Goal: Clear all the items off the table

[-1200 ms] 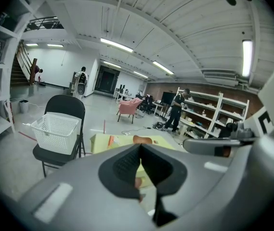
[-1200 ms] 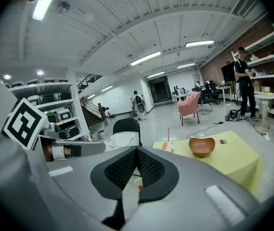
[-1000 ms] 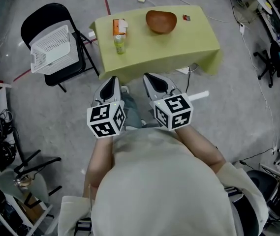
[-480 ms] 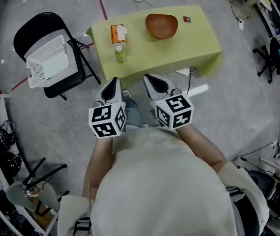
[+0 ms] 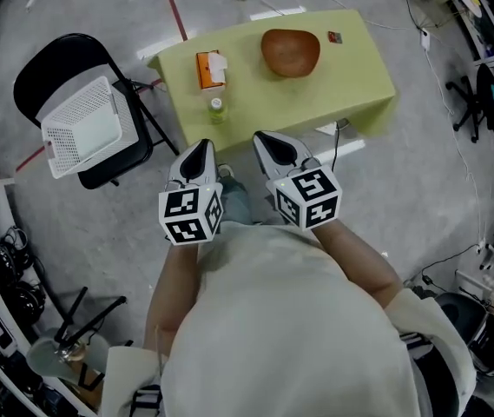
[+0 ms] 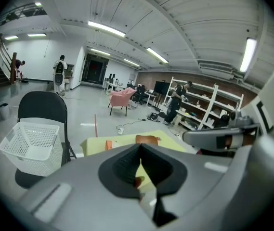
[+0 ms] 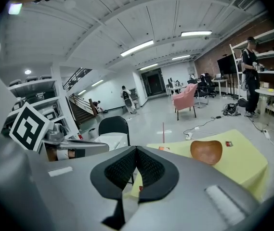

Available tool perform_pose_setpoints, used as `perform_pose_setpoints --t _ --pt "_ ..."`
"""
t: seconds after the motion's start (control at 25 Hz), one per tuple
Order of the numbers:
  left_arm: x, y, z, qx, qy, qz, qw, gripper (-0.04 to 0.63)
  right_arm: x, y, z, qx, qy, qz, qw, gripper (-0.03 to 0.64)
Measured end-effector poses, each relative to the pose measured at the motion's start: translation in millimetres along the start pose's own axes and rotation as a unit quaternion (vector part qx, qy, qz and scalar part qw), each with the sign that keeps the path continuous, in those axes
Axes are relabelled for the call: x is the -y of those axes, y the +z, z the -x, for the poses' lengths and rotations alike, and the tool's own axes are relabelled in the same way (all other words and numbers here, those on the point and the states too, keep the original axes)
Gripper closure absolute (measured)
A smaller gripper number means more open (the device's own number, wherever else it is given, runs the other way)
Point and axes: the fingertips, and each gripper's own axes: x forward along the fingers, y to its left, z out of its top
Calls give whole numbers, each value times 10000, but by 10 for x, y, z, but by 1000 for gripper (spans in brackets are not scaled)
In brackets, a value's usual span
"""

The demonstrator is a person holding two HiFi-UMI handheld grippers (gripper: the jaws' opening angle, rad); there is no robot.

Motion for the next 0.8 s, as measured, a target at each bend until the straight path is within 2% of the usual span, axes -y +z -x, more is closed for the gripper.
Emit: perform_pose_setpoints --t 0.44,0.6,0.8 --pt "-395 61 -595 -363 -278 -312 9985 586 250 -4 -717 -408 -260 -219 9986 618" --pt "-482 -8 -789 -524 -462 -393 9968 586 340 -25 -940 -539 -374 -226 9976 618" --pt "-596 -155 -1003 -757 -483 -430 9950 584 478 -111 -1135 -716 -528 -345 9954 618"
